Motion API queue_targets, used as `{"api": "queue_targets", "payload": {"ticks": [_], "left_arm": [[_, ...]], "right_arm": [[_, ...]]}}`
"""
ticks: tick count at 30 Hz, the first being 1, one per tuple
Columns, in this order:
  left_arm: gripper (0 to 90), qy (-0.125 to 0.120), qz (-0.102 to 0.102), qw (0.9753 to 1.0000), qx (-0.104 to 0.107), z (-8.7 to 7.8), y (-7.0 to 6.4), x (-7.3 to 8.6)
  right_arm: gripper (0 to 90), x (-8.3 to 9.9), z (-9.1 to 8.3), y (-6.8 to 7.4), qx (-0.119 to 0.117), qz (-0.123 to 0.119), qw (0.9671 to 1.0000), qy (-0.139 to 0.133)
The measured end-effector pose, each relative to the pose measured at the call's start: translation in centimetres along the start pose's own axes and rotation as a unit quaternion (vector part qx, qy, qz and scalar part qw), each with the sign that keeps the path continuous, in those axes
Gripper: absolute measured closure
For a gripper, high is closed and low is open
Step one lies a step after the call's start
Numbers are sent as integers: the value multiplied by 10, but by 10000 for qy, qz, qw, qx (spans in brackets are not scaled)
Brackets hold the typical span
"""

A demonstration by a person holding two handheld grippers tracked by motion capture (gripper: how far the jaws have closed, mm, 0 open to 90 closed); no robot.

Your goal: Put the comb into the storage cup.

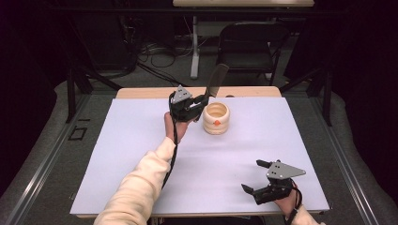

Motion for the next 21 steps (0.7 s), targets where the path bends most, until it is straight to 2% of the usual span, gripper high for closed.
{"api": "queue_targets", "payload": {"ticks": [13,21], "left_arm": [[718,-81,24,10000,-29,7,-1,-7],[717,-144,-32,9999,-34,13,0,-10]], "right_arm": [[0,0,0,0,-3,-2,10000,-5],[0,0,0,0,-6,-6,10000,-6]]}}
Point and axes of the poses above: each handheld gripper's, and its own axes: z roughly forward along the jaws, x roughly out of its underside, y roughly to its left, the point moved 2 cm from there along z, roughly forward along the jaws, and after that the axes turned 11 degrees about y, right-handed, at the moved point
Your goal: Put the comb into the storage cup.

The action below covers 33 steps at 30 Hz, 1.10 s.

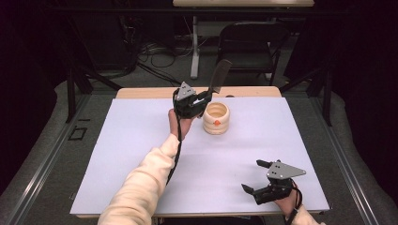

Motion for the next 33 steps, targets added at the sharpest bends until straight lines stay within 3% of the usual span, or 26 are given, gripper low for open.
{"api": "queue_targets", "payload": {"ticks": [19,33], "left_arm": [[718,-116,127,9999,3,13,-6,-6],[718,-254,101,9996,-3,21,-8,-10]], "right_arm": [[0,0,0,0,4,4,10000,2],[0,0,0,0,21,8,10000,4]]}}
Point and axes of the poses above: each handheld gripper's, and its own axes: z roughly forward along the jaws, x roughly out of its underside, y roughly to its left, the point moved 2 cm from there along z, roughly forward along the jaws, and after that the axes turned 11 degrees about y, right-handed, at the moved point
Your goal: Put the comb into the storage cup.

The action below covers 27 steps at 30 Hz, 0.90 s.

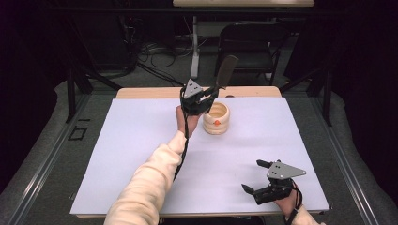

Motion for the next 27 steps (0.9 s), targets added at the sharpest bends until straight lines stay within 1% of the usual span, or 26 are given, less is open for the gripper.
{"api": "queue_targets", "payload": {"ticks": [3,10,21,27], "left_arm": [[717,-28,2,10000,-7,2,0,0],[718,-75,93,9999,-39,9,-3,-2],[717,-170,85,9998,16,16,-5,-4],[718,-191,97,9998,9,21,-6,-4]], "right_arm": [[0,0,0,0,-8,-6,10000,-5],[0,0,0,0,-9,-7,10000,-13],[0,0,0,0,-4,-19,10000,-14],[0,0,0,0,-5,-27,10000,-9]]}}
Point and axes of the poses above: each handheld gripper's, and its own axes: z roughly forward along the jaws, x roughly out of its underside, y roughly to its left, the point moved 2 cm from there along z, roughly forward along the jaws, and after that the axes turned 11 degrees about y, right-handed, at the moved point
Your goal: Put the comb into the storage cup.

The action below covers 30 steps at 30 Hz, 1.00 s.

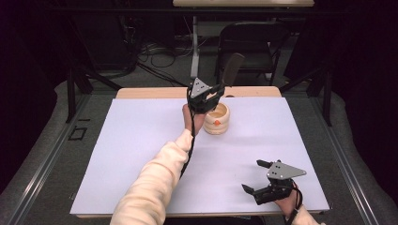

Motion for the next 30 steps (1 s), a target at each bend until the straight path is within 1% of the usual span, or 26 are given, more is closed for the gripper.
{"api": "queue_targets", "payload": {"ticks": [12,20,27,30], "left_arm": [[717,-58,-15,10000,-10,5,2,2],[717,-24,-28,10000,-20,8,5,6],[717,-14,-93,9999,-35,12,7,10],[717,-20,-142,9999,-2,13,8,12]], "right_arm": [[0,0,0,0,-3,3,10000,3],[0,0,0,0,-4,-8,10000,11],[0,0,0,0,-9,4,10000,4],[0,0,0,0,-7,5,10000,5]]}}
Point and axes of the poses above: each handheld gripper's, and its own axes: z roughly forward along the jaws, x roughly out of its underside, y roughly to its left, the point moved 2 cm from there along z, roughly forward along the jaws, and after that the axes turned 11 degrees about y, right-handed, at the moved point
